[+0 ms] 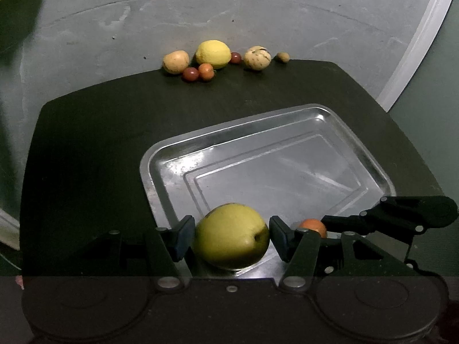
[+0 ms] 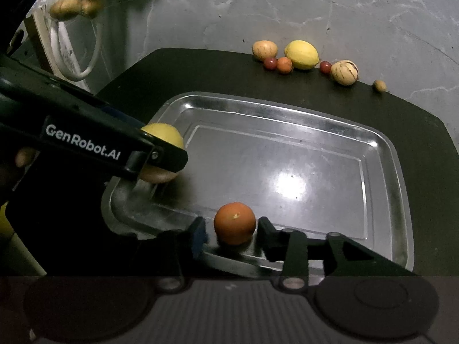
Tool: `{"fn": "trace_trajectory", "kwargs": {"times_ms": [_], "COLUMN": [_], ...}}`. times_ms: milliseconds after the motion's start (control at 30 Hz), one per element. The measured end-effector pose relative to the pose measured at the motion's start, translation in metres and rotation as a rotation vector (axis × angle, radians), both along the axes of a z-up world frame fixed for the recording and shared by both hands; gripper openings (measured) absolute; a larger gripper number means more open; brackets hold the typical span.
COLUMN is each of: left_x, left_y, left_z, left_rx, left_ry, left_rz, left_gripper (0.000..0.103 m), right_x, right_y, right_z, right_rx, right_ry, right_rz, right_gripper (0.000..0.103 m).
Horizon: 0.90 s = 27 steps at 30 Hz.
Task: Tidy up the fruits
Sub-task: 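Carry the tangerine and pear over the tray and open both tools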
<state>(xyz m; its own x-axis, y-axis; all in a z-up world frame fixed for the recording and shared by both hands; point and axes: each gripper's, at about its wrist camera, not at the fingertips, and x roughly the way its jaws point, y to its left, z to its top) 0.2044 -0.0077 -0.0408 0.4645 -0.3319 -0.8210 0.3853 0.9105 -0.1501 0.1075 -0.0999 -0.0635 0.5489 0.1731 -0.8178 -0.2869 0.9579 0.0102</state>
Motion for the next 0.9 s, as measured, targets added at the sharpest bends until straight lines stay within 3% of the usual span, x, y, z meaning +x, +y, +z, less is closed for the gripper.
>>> {"fn": "trace_trajectory", "kwargs": {"times_ms": [267, 400, 600, 900], "left_x": [-0.007, -0.013, -0.020, -0.023], "left_y": [0.009, 0.022, 0.042, 0.072], "left_z": [0.009, 0.015, 0.019, 0.014], "left_rx": [-0.009, 0.002, 0.040, 0.072], "left_ry": [-0.038, -0.059, -0.054, -0.008], "left_rz": [-0.023, -0.022, -0.013, 0.005], "left_gripper": [0.074, 0.085, 0.096, 0.097], "right_x": [-0.007, -0.016, -0.026, -0.027], "right_y": [-0.006, -0.008, -0.012, -0.015], "right_z": [0.004, 0.012, 0.021, 0.021], "right_rx": [0.017, 0.009, 0.004, -0.061], "right_ry": [-0.002, 0.009, 0.064, 0.165], "right_rz": [-0.026, -0.035, -0.056, -0.116], "right_gripper": [0.071, 0.089, 0.097, 0.101]}}
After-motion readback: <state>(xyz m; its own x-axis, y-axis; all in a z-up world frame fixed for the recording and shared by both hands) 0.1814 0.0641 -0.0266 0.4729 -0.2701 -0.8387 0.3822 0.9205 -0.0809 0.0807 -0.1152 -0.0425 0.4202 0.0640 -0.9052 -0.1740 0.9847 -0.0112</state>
